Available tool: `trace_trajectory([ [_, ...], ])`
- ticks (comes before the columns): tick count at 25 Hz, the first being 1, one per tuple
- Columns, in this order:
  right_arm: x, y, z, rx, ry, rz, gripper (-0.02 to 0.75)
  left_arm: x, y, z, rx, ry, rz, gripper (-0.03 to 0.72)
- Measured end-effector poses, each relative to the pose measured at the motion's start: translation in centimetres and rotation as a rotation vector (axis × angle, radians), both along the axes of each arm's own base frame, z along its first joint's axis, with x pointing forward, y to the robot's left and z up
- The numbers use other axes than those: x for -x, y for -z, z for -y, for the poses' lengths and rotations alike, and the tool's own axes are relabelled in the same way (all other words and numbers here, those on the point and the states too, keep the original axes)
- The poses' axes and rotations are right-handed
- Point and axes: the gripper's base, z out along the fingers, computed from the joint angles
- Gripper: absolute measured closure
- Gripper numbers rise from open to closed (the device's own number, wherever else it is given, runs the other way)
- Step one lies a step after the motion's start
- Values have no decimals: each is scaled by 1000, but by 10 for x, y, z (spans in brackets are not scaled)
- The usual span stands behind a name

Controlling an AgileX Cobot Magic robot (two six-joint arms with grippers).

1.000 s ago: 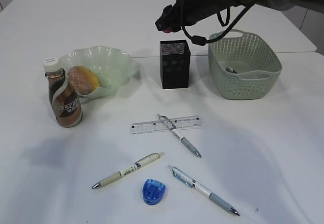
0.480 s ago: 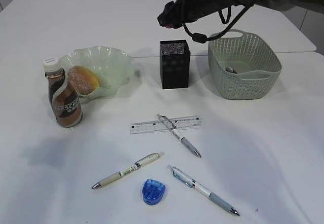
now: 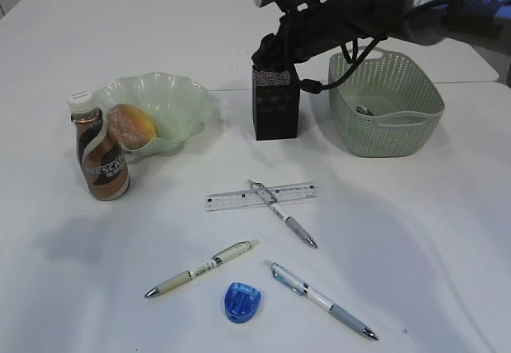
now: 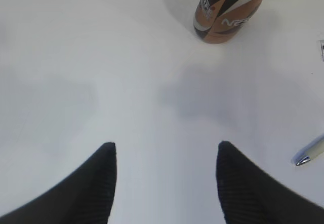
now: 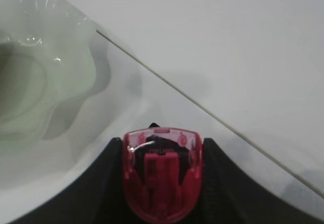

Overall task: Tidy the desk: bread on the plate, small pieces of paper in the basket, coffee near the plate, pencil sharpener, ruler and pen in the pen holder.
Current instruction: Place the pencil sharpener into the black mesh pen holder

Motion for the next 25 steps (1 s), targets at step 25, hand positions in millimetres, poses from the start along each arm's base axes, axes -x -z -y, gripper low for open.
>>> trace_trajectory([
  [25,-1,3,15,-32,14,-64,402,-2,-1,0,-1,-3,21,252],
])
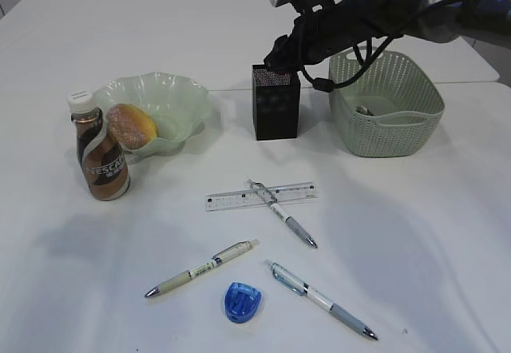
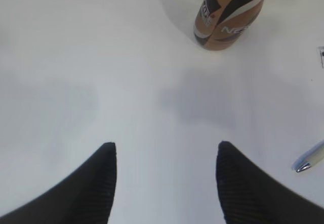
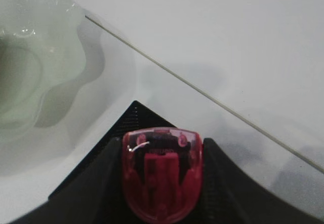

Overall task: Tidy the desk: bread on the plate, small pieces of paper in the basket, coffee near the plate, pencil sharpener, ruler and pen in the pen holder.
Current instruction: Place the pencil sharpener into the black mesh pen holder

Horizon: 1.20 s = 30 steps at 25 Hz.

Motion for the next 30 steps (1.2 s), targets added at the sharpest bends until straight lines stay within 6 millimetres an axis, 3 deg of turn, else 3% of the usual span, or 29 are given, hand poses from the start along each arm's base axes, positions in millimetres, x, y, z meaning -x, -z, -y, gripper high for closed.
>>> trace_trajectory([
  [25,0,-3,-5,-45,-1,15,377,0,0,0,0,0,4,252],
  [30,0,-4,-7,-59,-8,19,339,0,0,0,0,0,4,252],
])
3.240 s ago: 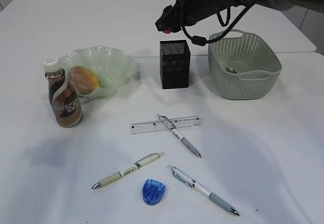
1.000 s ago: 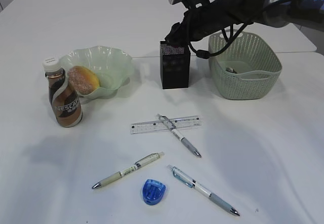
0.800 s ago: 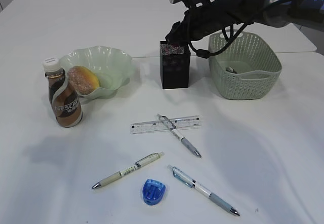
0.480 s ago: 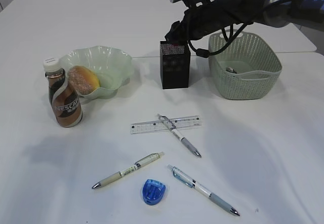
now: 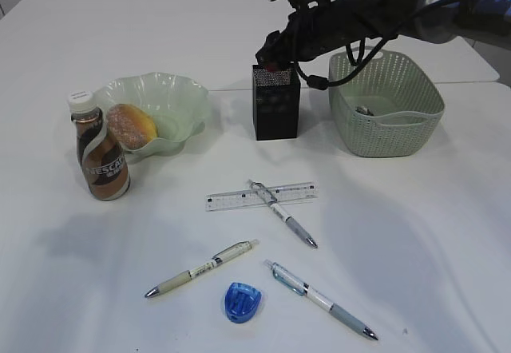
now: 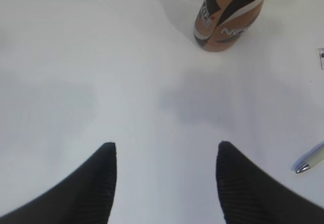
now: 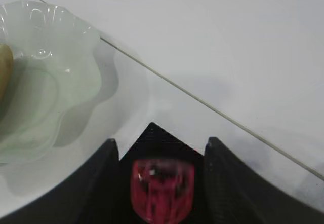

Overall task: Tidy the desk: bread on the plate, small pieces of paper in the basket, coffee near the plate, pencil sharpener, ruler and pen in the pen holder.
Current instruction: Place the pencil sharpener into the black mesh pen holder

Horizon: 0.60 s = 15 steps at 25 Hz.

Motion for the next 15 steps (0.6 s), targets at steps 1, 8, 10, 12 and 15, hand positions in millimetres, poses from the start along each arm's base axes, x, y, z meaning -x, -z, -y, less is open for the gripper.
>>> trace_trajectory([
  [1,0,0,0,-1,-1,1,319,0,0,0,0,0,0,252],
  [8,0,0,0,-5,-2,-3,289,0,0,0,0,0,0,253],
  [10,1,0,-1,-4,-6,-7,289,0,0,0,0,0,0,253],
  [12,1,0,-1,-2,-10,-10,289,0,0,0,0,0,0,253],
  [15,5,-6,-2,-4,-37,-27,289,0,0,0,0,0,2,252],
])
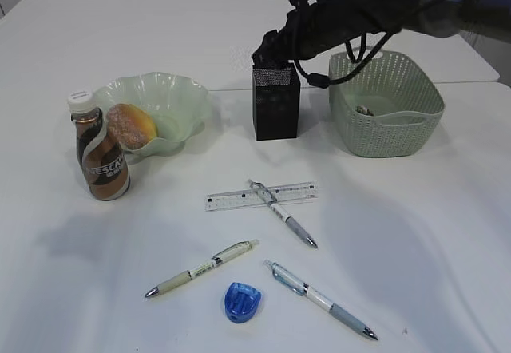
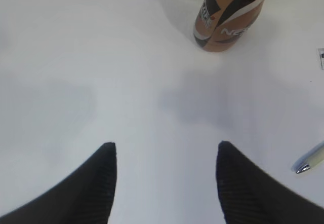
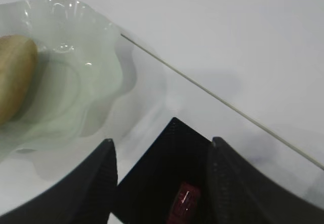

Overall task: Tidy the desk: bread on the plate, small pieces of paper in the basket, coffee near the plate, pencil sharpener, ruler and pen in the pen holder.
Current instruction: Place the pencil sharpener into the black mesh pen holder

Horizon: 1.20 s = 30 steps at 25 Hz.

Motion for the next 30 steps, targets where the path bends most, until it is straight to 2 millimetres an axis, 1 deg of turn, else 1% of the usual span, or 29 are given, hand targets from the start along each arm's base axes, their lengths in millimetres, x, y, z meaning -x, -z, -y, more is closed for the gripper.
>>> trace_trajectory([
  [1,5,-13,-1,-4,-22,-1,289,0,0,0,0,0,0,253],
  [4,16,-41,-1,-10,-65,7,289,0,0,0,0,0,0,253],
  [6,23,-54,-1,-8,-92,3,290,0,0,0,0,0,0,253],
  [7,33,-66,-2,0,-140,-23,291,0,0,0,0,0,0,253],
  [9,42,-75,-2,17,-183,-48,291,0,0,0,0,0,0,253],
  [10,46,-77,-1,37,-210,-69,291,0,0,0,0,0,0,253],
  [12,49,-79,-1,42,-217,-75,291,0,0,0,0,0,0,257],
  [13,60,-84,2,86,-268,-145,291,0,0,0,0,0,2,261],
  [15,65,-86,2,96,-284,-172,291,0,0,0,0,0,2,270],
  [18,79,-95,5,124,-319,-250,291,-2,2,0,0,0,-9,279],
  [20,81,-98,6,125,-316,-254,291,-4,6,0,5,-2,-27,282],
  [21,86,-106,7,124,-306,-252,291,-6,8,1,9,-3,-38,284],
  [24,95,-111,10,125,-303,-263,291,-10,15,1,24,-8,-70,288],
  [27,107,-117,13,136,-299,-273,292,-13,19,2,38,-12,-89,292],
  [30,123,-118,13,199,-307,-286,292,-13,20,3,45,-14,-93,293],
])
